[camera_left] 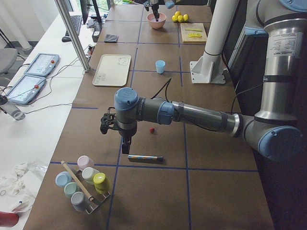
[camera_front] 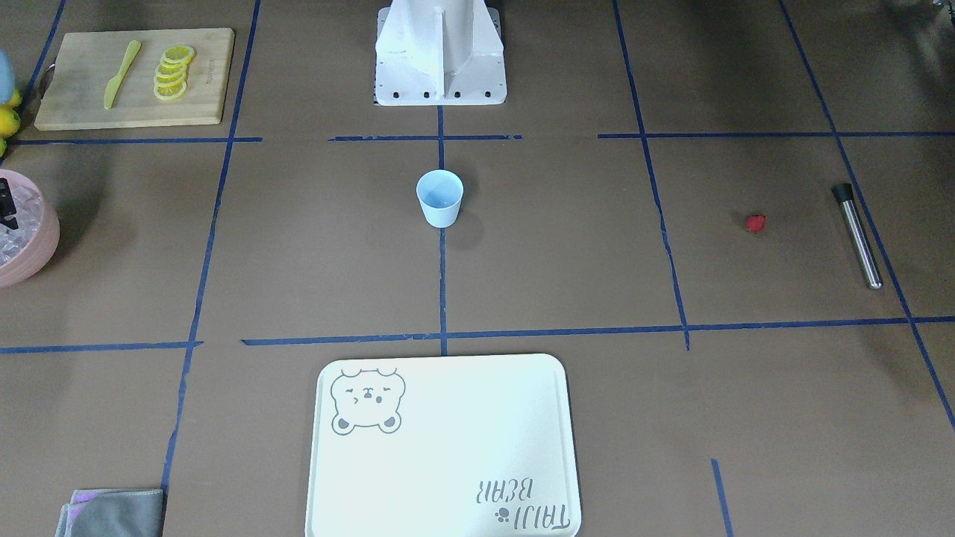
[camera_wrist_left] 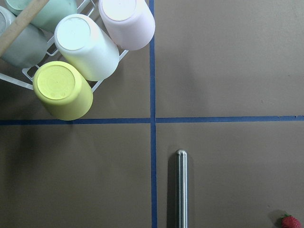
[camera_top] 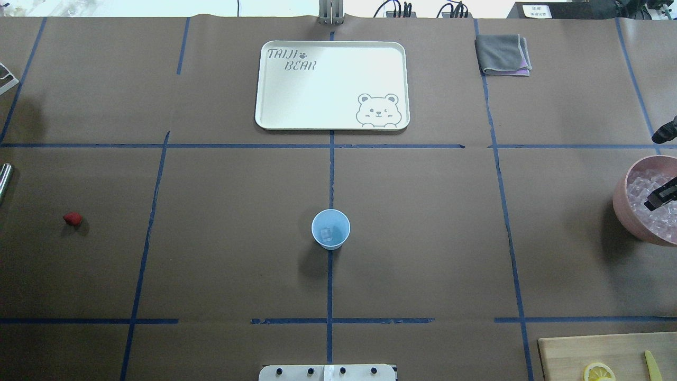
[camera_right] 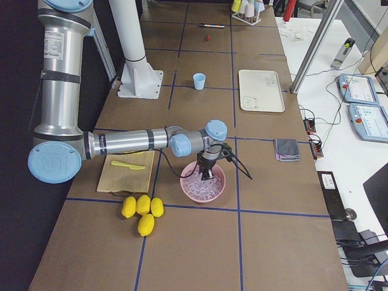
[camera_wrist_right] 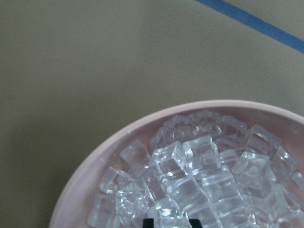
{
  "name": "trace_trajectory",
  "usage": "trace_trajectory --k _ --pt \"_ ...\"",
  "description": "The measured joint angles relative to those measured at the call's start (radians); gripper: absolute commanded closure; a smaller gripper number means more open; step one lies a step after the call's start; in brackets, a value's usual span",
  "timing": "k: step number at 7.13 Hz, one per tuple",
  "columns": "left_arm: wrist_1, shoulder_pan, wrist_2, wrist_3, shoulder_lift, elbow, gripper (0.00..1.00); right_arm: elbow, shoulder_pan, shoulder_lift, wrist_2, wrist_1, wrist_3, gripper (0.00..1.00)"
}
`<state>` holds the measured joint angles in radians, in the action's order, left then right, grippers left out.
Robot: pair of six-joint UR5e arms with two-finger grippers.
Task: Mash ice and strawberries in cup
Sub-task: 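Close the right gripper on another ice cube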
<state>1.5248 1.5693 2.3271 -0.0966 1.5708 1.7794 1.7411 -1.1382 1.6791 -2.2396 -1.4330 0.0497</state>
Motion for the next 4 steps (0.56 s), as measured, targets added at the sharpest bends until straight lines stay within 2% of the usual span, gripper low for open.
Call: trace_trajectory --k 2,4 --pt "0.0 0.0 0.0 0.0 0.0 0.0 0.0 0.0 0.0 0.002 0.0 0.002 -0.002 0.87" --pt "0.0 0.0 0.0 0.0 0.0 0.0 0.0 0.014 -0.001 0.004 -0.002 0.0 -0.002 1.0"
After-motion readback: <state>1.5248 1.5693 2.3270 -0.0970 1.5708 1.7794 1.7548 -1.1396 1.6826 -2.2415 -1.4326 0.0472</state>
